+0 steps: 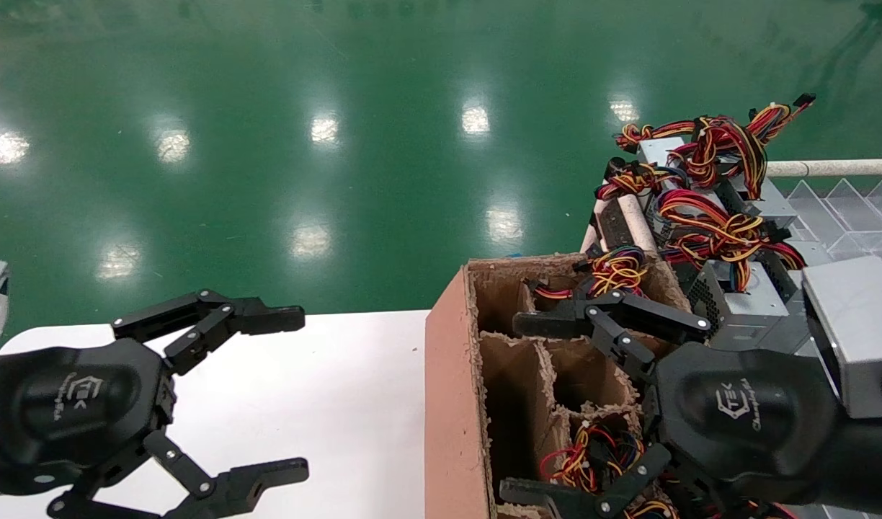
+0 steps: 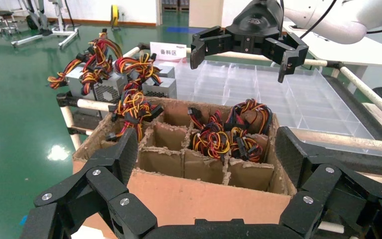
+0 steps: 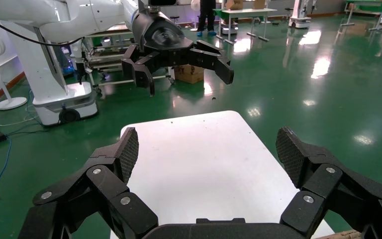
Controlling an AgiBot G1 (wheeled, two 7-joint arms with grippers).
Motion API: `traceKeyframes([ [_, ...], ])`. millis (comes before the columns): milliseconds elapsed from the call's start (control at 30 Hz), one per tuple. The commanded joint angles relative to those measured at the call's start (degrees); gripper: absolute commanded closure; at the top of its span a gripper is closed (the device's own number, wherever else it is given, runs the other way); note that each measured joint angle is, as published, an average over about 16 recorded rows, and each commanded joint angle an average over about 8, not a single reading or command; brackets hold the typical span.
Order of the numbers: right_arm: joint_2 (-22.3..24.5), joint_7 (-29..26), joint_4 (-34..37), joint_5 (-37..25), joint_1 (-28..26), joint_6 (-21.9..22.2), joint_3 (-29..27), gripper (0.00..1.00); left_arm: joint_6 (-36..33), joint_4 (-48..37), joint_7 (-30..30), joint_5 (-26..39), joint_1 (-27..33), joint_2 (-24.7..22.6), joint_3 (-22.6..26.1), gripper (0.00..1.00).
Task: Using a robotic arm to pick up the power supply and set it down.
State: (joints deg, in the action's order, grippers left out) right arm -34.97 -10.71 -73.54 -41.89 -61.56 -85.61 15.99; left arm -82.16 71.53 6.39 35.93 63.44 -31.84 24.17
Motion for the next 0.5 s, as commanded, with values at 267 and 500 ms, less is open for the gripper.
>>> traceKeyframes([
  [267, 0.0, 0.0, 0.0, 0.0, 0.0, 0.0, 0.0, 0.0, 0.0, 0.0, 0.0, 0.0, 0.0, 0.0, 0.0, 0.0],
  [500, 0.0, 0.0, 0.0, 0.0, 0.0, 0.0, 0.0, 0.0, 0.0, 0.0, 0.0, 0.0, 0.0, 0.0, 0.0, 0.0],
])
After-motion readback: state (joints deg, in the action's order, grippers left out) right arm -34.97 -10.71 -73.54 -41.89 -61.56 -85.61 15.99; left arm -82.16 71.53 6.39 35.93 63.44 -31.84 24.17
